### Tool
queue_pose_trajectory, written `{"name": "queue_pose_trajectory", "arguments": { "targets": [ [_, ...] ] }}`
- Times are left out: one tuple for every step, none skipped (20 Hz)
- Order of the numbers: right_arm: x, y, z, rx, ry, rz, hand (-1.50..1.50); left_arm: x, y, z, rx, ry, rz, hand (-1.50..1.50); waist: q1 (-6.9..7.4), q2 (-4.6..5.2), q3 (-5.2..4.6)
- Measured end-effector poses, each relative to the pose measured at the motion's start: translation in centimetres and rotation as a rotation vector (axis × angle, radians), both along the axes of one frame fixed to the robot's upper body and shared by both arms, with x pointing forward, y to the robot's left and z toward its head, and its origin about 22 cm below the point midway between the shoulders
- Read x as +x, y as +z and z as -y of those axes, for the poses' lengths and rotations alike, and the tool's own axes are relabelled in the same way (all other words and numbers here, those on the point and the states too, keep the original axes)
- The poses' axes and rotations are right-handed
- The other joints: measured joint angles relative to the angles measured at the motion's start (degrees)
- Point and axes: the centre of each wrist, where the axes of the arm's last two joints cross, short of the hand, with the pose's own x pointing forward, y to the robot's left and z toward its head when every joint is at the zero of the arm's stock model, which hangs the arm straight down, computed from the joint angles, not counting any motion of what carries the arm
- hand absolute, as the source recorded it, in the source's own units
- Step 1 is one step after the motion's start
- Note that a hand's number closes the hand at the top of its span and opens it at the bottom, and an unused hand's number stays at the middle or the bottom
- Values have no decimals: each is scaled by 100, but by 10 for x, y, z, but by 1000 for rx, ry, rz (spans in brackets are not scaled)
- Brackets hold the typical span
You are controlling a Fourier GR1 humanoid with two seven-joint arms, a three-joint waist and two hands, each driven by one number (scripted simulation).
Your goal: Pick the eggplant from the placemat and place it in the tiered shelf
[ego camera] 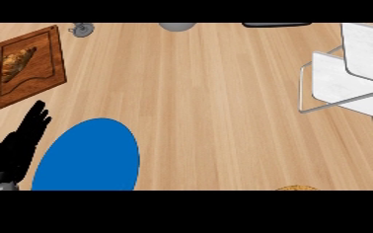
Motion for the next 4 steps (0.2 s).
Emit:
{"name": "queue_pose_trajectory", "arguments": {
  "targets": [
    [-10,3,4,0,7,-8,-150,-2,0,-2,1,6,-2,0,-39,-7,2],
    [-20,6,7,-3,10,-12,-150,-1,1,-4,1,11,-2,0,-65,-8,4],
    [-28,4,11,-1,20,-18,-150,-4,-2,-5,3,22,-6,0,-117,-18,6],
    [-35,4,14,0,22,-19,-150,-6,-4,-4,3,28,-5,0,-143,-24,10]
  ]
}}
